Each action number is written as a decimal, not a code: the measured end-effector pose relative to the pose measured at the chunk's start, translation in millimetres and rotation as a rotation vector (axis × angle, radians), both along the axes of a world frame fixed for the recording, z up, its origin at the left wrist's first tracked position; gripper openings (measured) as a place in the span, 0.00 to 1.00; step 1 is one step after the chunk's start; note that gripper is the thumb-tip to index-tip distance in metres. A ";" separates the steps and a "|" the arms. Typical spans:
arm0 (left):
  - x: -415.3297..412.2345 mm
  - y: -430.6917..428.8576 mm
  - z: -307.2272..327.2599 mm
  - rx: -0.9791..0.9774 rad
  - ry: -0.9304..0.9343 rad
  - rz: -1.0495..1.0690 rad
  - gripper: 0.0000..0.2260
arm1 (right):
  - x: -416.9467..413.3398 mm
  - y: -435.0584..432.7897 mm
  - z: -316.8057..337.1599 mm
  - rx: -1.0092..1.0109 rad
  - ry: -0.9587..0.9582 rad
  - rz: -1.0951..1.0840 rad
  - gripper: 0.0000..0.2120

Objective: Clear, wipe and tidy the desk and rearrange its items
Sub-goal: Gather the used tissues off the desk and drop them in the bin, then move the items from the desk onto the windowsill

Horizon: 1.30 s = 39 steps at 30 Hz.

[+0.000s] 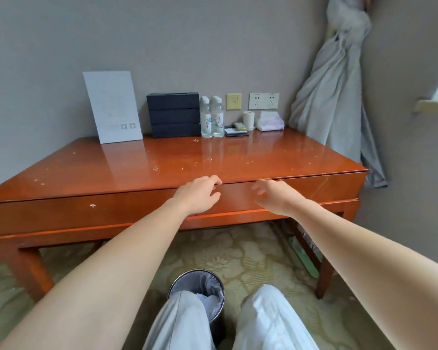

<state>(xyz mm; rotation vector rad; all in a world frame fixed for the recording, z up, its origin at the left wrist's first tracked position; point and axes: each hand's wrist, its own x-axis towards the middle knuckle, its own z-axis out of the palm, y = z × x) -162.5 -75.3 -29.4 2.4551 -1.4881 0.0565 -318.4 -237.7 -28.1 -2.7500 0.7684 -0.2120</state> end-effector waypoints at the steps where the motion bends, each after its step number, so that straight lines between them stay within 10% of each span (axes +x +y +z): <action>1: 1.9 -8.1 5.9 -0.007 0.006 -0.009 0.17 | -2.7 -5.8 6.1 -0.004 -0.010 -0.016 0.17; 21: 123.8 -316.8 38.4 -0.250 0.485 -0.001 0.12 | 101.4 -278.1 42.2 0.293 -0.364 -0.169 0.11; 39: 173.1 -399.3 161.2 -0.056 0.766 0.256 0.12 | 151.7 -374.6 179.0 0.574 -0.090 -0.204 0.11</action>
